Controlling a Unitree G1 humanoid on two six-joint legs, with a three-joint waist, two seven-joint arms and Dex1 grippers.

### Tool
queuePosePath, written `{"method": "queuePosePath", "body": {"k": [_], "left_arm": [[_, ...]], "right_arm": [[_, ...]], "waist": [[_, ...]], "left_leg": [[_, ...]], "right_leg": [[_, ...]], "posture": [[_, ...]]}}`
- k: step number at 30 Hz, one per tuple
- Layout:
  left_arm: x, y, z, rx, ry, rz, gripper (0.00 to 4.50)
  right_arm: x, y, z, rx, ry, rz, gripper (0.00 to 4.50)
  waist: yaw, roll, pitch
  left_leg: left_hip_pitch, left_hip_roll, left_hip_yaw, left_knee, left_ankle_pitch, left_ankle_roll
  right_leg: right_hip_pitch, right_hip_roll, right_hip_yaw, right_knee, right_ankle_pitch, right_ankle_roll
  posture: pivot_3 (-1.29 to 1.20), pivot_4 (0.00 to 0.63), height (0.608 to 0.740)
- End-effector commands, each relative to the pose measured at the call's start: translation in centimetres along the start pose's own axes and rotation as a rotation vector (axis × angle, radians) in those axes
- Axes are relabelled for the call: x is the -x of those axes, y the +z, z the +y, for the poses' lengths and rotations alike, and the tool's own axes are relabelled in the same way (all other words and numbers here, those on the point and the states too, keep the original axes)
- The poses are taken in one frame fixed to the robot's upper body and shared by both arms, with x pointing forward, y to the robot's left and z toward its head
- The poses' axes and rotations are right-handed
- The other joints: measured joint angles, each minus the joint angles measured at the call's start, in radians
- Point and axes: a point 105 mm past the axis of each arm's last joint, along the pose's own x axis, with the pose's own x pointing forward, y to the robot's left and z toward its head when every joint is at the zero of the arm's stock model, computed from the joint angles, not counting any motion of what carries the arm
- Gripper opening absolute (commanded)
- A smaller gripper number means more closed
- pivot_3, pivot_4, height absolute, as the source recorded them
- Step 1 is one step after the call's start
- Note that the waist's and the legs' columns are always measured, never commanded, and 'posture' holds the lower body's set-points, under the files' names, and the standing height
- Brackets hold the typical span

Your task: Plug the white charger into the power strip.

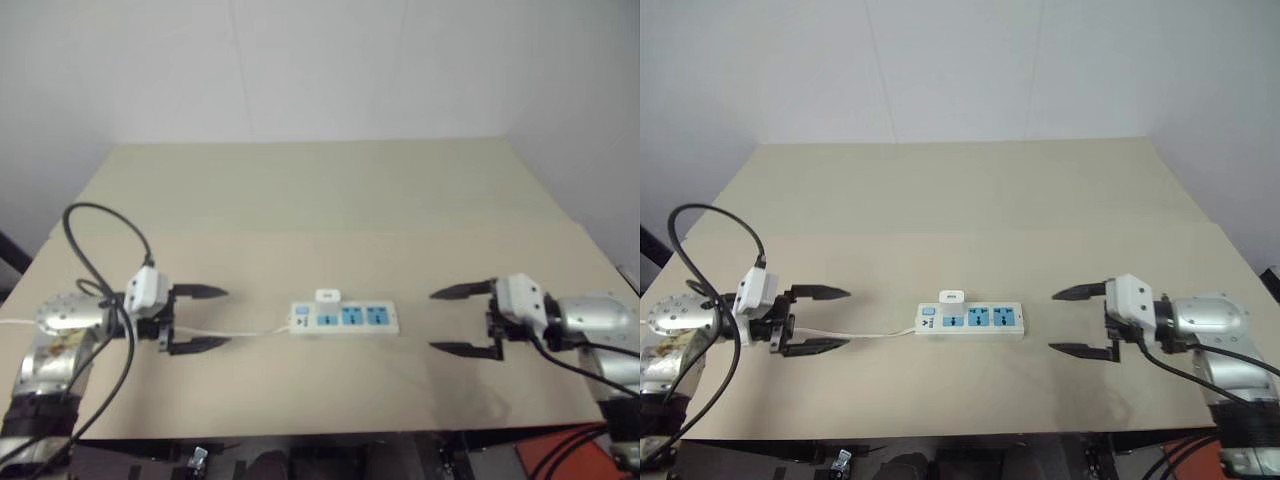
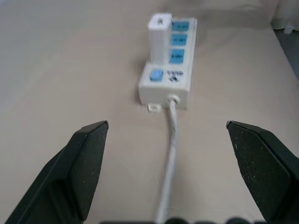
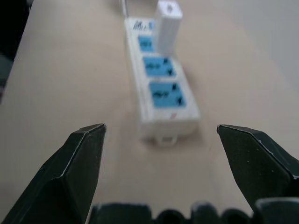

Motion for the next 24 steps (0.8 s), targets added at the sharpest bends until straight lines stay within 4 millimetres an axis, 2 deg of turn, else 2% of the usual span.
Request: {"method": "queuePosePath", "body": {"k": [1, 9, 15, 24], "left_arm": [[0.6, 1.4, 0.1, -0.030, 0.029, -0.016, 4.44], [-0.5, 1.8, -0.8, -0.026, 0.059, -0.074, 4.44], [-1.2, 2.4, -1.1, -0.050, 0.038, -0.079, 4.44], [-1.3, 3.0, -0.4, -0.080, 0.056, -0.089, 4.44]], "right_arm": [[1.1, 0.7, -0.5, -0.001, -0.065, 0.014, 4.50], [2.2, 0.4, 0.2, -0.086, -0.105, 0.063, 4.50], [3.6, 0.6, -0.2, -0.106, -0.112, 0.098, 4.50], [2.9, 0.4, -1.1, -0.091, -0.152, 0.097, 4.50]], "waist": [[0.000, 0.000, 0.001], [0.000, 0.000, 0.002], [0.000, 0.000, 0.003], [-0.001, 0.000, 0.003]], "left_leg": [[0.002, 0.001, 0.000, 0.000, 0.000, 0.000], [0.004, 0.004, 0.001, 0.000, -0.001, 0.000], [0.005, 0.006, 0.002, 0.000, -0.001, 0.000], [0.005, 0.007, 0.003, 0.000, -0.001, 0.000]], "right_leg": [[0.002, 0.000, 0.000, 0.000, 0.000, 0.000], [0.004, 0.000, 0.001, -0.001, 0.000, 0.000], [0.005, 0.002, 0.001, -0.001, 0.001, -0.001], [0.005, 0.003, 0.001, -0.001, 0.001, -0.002]], "posture": [[0.00, 0.150, 0.740], [0.00, 0.150, 0.740], [0.00, 0.150, 0.740], [0.00, 0.150, 0.740]]}}
